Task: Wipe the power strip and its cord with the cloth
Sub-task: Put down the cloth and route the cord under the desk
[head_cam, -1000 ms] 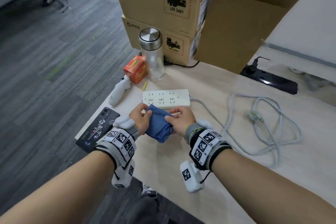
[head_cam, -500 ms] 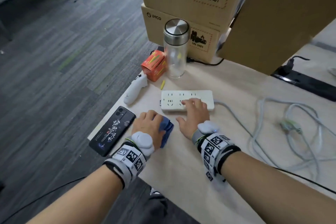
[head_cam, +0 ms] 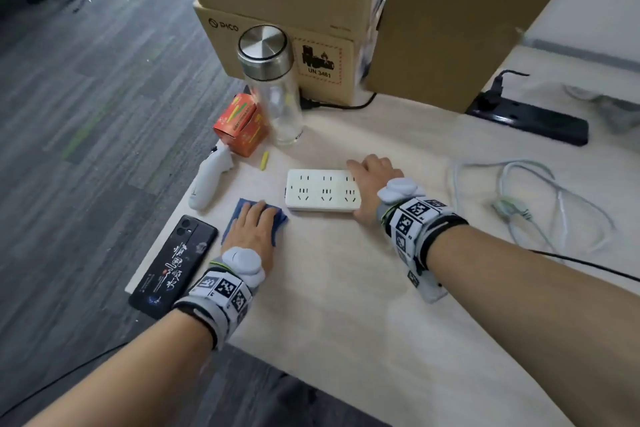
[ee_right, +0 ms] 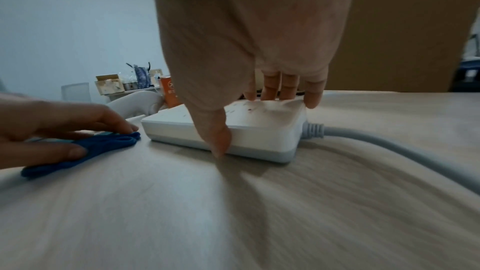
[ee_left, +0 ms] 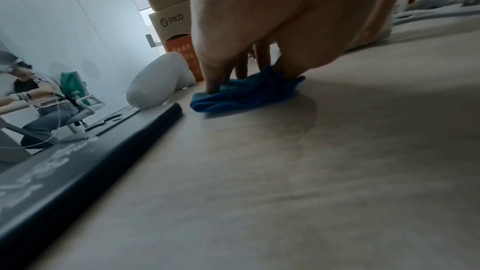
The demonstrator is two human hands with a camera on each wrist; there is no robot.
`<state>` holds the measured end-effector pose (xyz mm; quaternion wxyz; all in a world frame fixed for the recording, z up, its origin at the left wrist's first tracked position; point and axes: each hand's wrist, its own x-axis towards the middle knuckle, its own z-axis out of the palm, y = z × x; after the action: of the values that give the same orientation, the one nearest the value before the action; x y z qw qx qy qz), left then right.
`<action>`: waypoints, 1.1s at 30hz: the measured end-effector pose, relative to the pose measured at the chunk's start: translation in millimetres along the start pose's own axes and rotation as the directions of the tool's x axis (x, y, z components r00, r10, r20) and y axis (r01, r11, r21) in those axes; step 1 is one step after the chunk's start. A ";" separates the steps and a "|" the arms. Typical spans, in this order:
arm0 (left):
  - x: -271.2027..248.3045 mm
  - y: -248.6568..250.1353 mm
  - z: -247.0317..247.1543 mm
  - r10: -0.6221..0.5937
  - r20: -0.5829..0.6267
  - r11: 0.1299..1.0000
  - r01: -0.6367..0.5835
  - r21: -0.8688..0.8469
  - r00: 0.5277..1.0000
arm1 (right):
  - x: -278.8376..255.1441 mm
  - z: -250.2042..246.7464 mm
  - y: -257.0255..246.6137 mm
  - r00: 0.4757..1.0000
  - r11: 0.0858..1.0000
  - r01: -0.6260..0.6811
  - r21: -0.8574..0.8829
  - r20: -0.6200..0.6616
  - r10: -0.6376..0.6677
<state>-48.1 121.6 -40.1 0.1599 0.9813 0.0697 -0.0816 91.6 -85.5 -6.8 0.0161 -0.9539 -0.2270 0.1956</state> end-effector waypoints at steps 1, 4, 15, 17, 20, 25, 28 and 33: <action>3.9 0.1 -1.4 0.006 -0.002 1.000 -0.006 -0.010 1.000 | -6.0 1.1 8.2 1.000 1.000 -0.022 0.013 -0.002 0.022; 14.4 16.9 -6.4 0.025 -0.051 0.999 -0.027 -0.031 0.998 | -30.6 8.7 35.5 0.997 0.994 -0.071 0.087 -0.031 0.074; 58.2 128.3 2.0 0.203 0.178 0.961 -0.231 0.153 0.963 | -134.8 26.8 114.8 0.952 0.916 -0.229 0.329 -0.121 0.281; 65.8 143.1 7.5 0.219 0.239 0.941 -0.270 0.206 0.946 | -164.0 34.6 136.7 0.932 0.891 -0.325 0.316 -0.051 0.358; 74.1 162.3 11.6 0.212 0.315 0.910 -0.304 0.283 0.925 | -203.1 50.1 162.6 0.898 0.861 -0.437 0.260 0.076 0.433; 77.6 174.9 9.1 0.193 0.304 0.890 -0.297 0.347 0.933 | -230.5 64.7 178.7 0.914 0.871 -0.405 0.278 0.100 0.393; 74.2 184.5 3.6 0.207 0.310 0.892 -0.309 0.330 0.928 | -242.3 64.1 179.0 0.940 0.897 -0.337 0.285 0.039 0.340; 56.5 199.9 1.7 0.182 0.322 0.906 -0.286 0.312 0.929 | -252.2 50.6 183.5 0.942 0.933 -0.317 0.171 0.174 0.288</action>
<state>39.4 -60.5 8.4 -0.0018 0.9729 -0.0893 -0.2132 -56.2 -363.7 16.8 0.0632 -0.9543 -0.0574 0.2863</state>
